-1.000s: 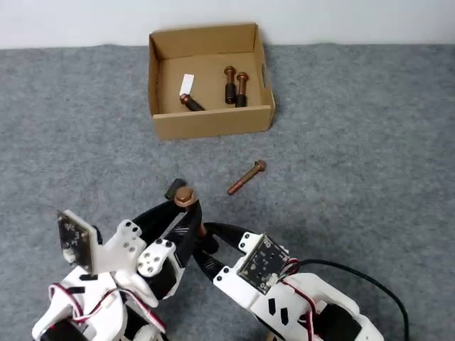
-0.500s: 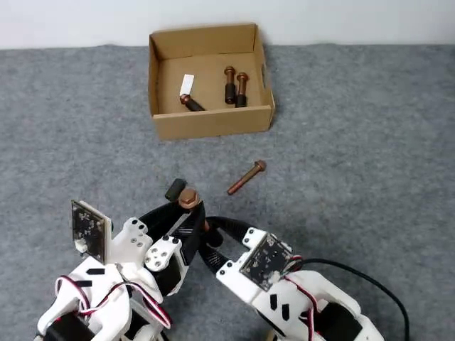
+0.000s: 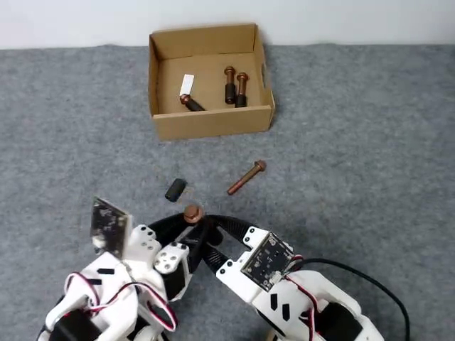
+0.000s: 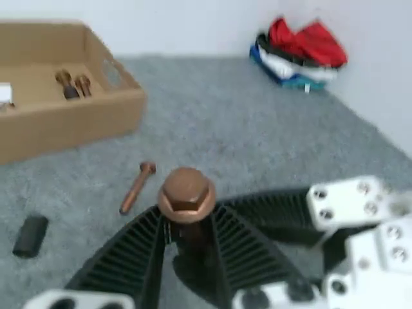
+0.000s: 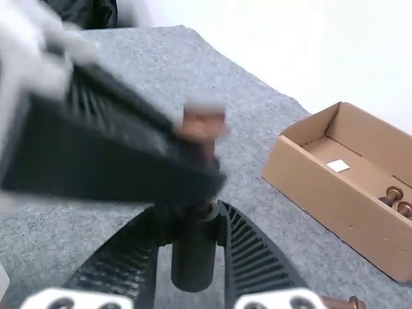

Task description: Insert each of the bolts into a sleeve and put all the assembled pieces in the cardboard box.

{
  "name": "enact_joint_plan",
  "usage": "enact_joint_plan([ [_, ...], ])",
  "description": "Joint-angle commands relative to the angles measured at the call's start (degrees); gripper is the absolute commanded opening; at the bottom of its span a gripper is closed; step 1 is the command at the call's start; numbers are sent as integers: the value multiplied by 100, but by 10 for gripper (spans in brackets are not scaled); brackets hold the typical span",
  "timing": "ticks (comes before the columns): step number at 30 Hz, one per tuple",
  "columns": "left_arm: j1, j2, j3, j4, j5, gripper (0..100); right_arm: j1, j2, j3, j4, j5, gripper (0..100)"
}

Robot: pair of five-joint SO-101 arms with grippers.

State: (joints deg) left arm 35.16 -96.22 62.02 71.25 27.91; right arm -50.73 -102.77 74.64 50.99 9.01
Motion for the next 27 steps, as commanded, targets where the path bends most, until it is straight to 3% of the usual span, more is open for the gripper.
enact_joint_plan([
  [1, 105, 70, 171, 88, -18, 8, 101, -57, -519, -277, 53, 8],
  [4, 211, 70, 365, 105, -167, 22, 101, -48, -519, -303, 255, 8],
  [10, 176, 70, 444, 158, -316, 177, 101, -84, -545, -303, 396, 8],
  [24, -281, 79, -356, 281, -387, 181, 136, -48, -492, -251, 369, 8],
  [27, -730, 79, -708, 422, -422, 180, 136, -40, -440, -251, 360, 8],
])
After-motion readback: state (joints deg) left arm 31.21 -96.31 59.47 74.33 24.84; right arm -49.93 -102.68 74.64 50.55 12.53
